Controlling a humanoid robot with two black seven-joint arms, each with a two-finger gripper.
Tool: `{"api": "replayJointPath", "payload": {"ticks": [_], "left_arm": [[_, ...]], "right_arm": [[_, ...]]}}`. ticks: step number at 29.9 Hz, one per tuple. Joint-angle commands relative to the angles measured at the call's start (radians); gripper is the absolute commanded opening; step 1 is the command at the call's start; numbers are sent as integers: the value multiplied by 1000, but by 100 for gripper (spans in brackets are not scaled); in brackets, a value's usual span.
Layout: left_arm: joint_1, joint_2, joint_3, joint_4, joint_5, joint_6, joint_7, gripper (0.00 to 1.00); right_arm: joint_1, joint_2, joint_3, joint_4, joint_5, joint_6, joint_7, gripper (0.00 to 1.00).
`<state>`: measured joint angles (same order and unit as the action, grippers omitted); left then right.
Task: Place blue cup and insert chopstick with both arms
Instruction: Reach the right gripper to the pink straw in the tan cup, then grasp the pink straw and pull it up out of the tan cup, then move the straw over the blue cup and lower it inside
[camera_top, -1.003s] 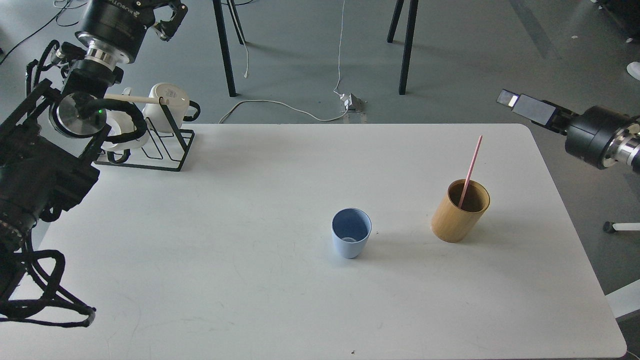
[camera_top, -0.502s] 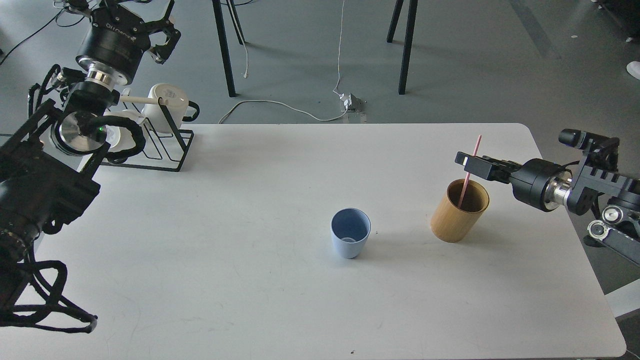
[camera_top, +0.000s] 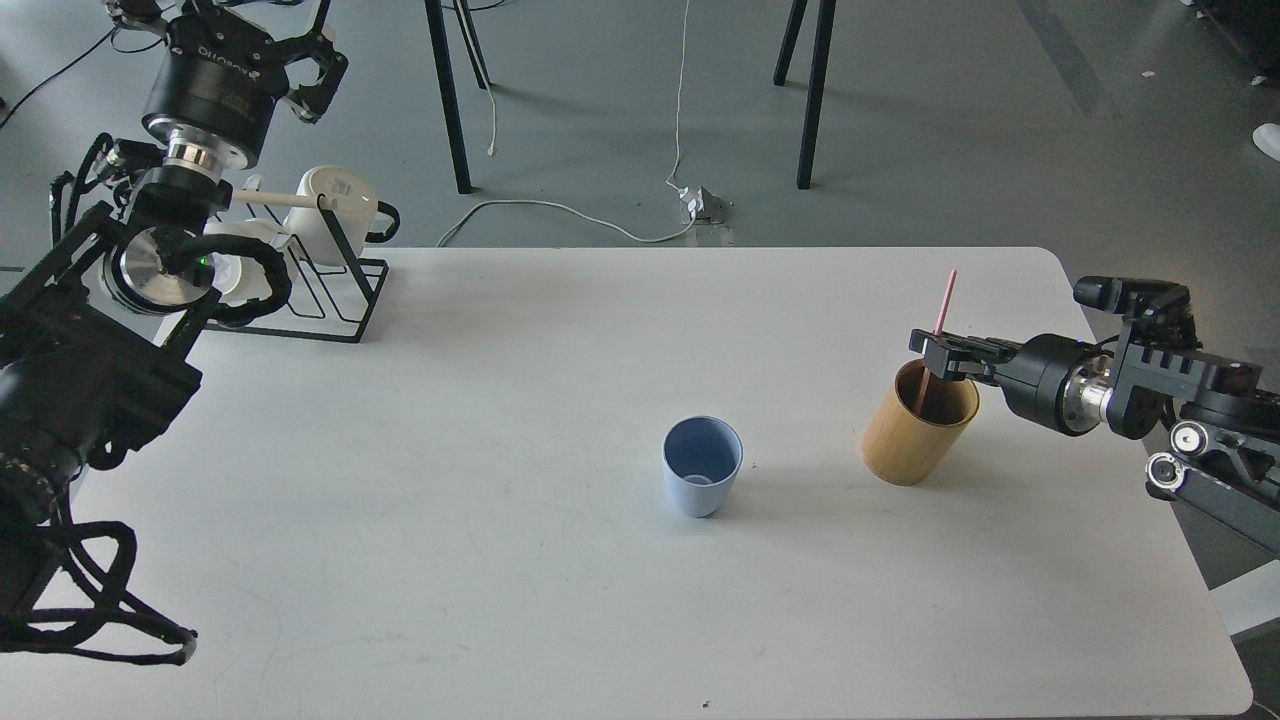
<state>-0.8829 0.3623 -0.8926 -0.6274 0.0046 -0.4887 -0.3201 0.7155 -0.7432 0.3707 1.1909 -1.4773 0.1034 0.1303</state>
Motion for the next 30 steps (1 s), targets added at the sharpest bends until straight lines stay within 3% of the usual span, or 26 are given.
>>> {"api": "replayJointPath", "payload": {"ticks": [1,11,20,24,30], "left_arm": [[-1,1,1,0,0,0,-1,100],[-7,6,0,3,0,0,-1,100],[-10,9,3,2,2,0,-1,100],[-10,10,3,2,2,0,-1,100],[-8,6,3,2,2,0,-2,100]], "right_arm": [[2,-13,-3,13,0,-1,0,3],[108,-149,4,125,22,13,8,3],[363,-205,7,205,22,36,11,3],[452,-185,4,208,25,59,11,3],[443,-7,-51,223,25,64,11,2]]}}
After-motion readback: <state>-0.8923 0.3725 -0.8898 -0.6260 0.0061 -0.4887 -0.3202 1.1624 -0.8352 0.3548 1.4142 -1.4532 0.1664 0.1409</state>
